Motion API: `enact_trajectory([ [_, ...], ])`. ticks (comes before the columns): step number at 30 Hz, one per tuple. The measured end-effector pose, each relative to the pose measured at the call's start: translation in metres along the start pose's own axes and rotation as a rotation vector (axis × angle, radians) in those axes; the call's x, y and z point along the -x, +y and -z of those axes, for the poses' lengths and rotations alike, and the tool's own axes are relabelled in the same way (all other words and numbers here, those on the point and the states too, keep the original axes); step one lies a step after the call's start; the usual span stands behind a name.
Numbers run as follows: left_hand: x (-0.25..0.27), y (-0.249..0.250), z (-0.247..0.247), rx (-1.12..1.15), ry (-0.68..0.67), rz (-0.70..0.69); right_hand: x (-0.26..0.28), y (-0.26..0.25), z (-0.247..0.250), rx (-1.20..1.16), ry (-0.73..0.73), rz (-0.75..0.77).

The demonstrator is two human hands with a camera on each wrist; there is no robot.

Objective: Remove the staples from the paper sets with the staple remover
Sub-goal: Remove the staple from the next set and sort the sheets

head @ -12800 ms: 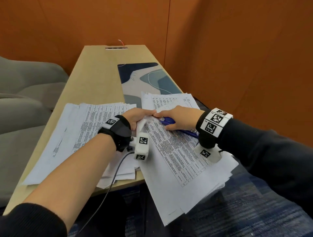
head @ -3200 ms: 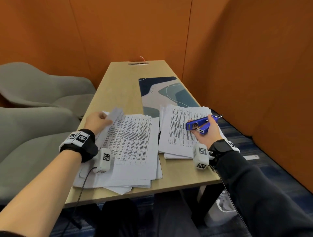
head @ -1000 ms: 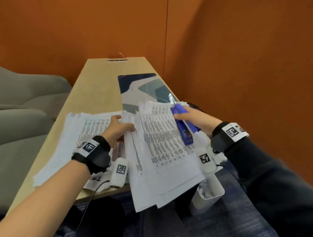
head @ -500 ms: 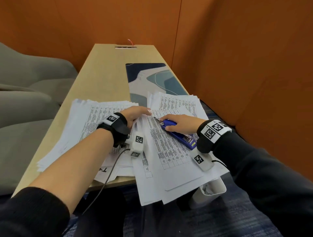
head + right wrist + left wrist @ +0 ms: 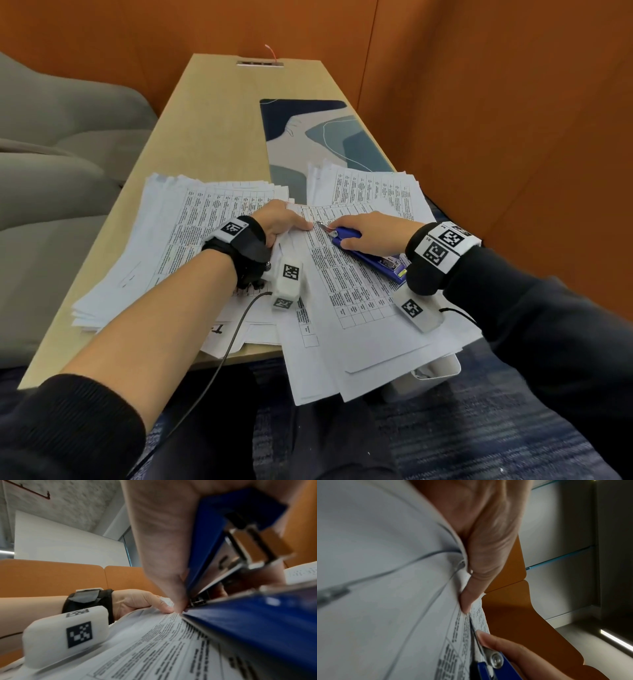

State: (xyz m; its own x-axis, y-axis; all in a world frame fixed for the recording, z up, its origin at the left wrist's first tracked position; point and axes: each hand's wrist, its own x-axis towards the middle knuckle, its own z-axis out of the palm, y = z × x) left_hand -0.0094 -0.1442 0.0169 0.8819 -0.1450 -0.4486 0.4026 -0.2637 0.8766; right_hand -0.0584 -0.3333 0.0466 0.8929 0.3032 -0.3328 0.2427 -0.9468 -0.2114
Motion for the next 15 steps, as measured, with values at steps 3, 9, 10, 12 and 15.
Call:
enact_trajectory([
  [3,0.0,0.001,0.002,-0.025,-0.008,0.001,0.0,-0.005,0.0,0.015,-0.003,-0.005],
  [9,-0.003,-0.001,0.004,-0.14,-0.012,-0.025,-0.01,-0.022,-0.009,0.087,0.026,-0.024],
  [10,-0.002,-0.001,0.005,-0.155,-0.011,-0.029,-0.011,-0.023,-0.009,0.1,0.023,-0.024],
  [12,-0.001,-0.002,0.006,-0.165,-0.011,-0.052,-0.013,-0.024,-0.007,0.107,0.014,-0.012],
  [15,-0.003,-0.004,0.009,-0.182,-0.049,-0.108,-0.011,-0.018,0.001,0.052,-0.016,0.019],
])
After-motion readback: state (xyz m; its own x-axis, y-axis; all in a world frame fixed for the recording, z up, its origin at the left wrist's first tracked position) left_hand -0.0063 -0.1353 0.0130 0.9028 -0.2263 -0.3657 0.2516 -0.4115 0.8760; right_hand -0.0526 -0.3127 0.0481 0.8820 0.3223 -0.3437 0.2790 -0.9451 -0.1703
